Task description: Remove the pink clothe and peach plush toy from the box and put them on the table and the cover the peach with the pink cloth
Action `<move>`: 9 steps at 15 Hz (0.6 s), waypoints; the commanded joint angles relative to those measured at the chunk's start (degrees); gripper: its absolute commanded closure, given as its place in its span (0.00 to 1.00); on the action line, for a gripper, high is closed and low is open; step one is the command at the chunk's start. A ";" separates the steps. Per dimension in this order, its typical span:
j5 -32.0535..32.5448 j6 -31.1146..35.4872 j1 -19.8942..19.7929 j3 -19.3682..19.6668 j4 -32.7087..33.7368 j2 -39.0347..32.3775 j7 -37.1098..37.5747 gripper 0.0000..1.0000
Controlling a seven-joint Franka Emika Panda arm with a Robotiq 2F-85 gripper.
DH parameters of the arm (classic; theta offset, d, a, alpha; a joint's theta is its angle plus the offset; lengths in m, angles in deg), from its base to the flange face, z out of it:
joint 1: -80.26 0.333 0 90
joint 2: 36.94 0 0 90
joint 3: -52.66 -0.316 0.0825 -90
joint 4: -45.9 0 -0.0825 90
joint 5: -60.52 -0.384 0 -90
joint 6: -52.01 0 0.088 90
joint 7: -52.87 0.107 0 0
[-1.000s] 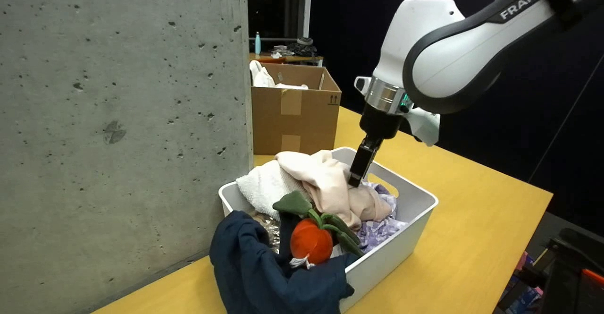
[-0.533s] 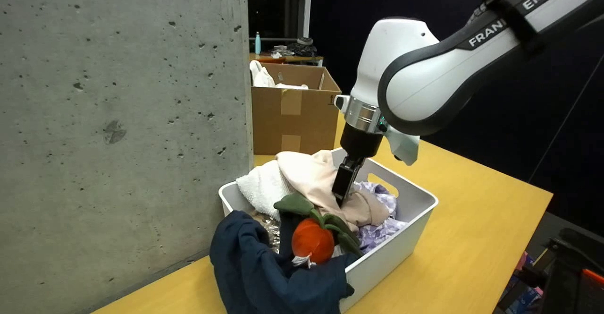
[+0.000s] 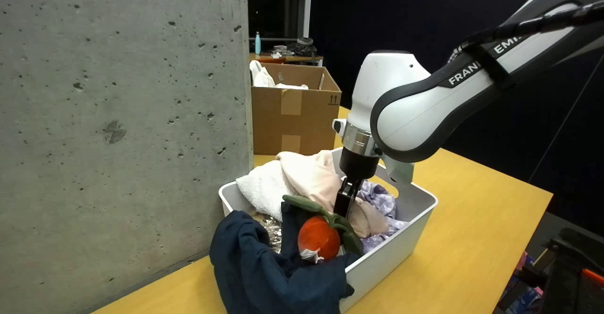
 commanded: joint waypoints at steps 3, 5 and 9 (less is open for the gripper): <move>0.54 -0.05 -0.48 -1.03 -2.14 2.99 1.15 0.77; 0.52 0.34 -0.49 -0.94 -3.74 4.89 1.63 0.79; 0.37 0.94 -0.58 -0.31 -8.23 10.59 3.70 0.91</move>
